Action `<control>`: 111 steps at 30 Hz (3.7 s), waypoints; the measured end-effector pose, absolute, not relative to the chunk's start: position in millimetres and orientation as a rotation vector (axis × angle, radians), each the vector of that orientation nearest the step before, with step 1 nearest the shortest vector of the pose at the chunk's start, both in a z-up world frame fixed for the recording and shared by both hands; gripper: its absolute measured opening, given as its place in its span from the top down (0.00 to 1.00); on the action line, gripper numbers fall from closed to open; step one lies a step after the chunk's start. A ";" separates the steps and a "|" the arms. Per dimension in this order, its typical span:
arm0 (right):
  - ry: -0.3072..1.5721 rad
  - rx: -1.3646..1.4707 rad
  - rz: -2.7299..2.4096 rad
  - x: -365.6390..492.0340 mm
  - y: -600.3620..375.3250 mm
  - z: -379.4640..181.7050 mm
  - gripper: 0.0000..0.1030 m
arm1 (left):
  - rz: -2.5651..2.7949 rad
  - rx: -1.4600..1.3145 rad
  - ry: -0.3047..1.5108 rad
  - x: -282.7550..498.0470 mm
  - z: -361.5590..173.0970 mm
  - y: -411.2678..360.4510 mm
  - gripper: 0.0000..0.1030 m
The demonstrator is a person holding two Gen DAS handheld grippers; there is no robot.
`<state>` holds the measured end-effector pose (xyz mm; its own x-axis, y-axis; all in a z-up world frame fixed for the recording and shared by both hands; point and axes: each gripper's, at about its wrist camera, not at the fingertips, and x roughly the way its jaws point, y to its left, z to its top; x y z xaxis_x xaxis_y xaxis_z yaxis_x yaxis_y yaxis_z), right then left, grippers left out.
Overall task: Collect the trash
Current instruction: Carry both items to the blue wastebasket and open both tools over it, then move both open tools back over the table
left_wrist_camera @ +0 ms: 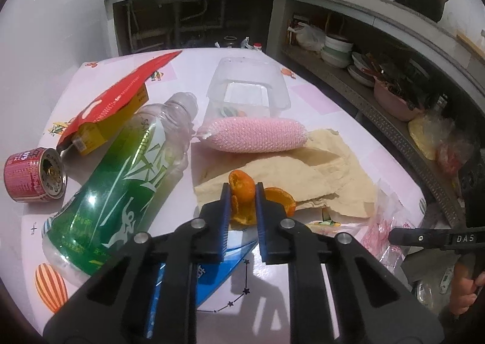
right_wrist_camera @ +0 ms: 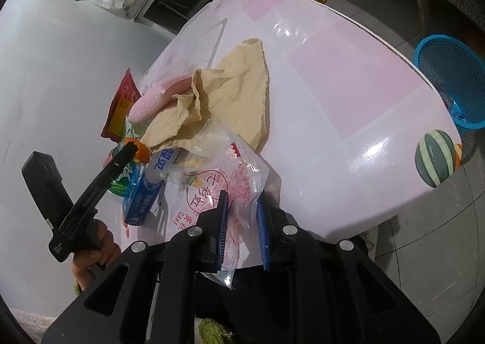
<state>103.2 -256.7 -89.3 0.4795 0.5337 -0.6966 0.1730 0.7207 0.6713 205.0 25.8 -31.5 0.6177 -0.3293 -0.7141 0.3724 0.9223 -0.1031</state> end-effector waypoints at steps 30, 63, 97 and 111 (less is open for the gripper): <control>0.850 0.878 0.212 22.7 -327.6 -52.9 0.84 | -0.660 0.028 0.702 138.3 34.9 -37.9 0.88; 0.735 1.244 -0.550 92.4 -599.7 -269.4 0.53 | -0.961 0.334 1.257 285.0 -138.6 -474.2 0.46; 0.923 0.342 -0.647 23.8 -406.4 -94.0 0.06 | -0.966 0.085 0.948 185.1 13.6 -207.4 0.14; 0.672 0.072 -0.293 28.8 -287.7 2.1 0.06 | -0.666 -0.077 0.766 137.3 5.6 9.3 0.14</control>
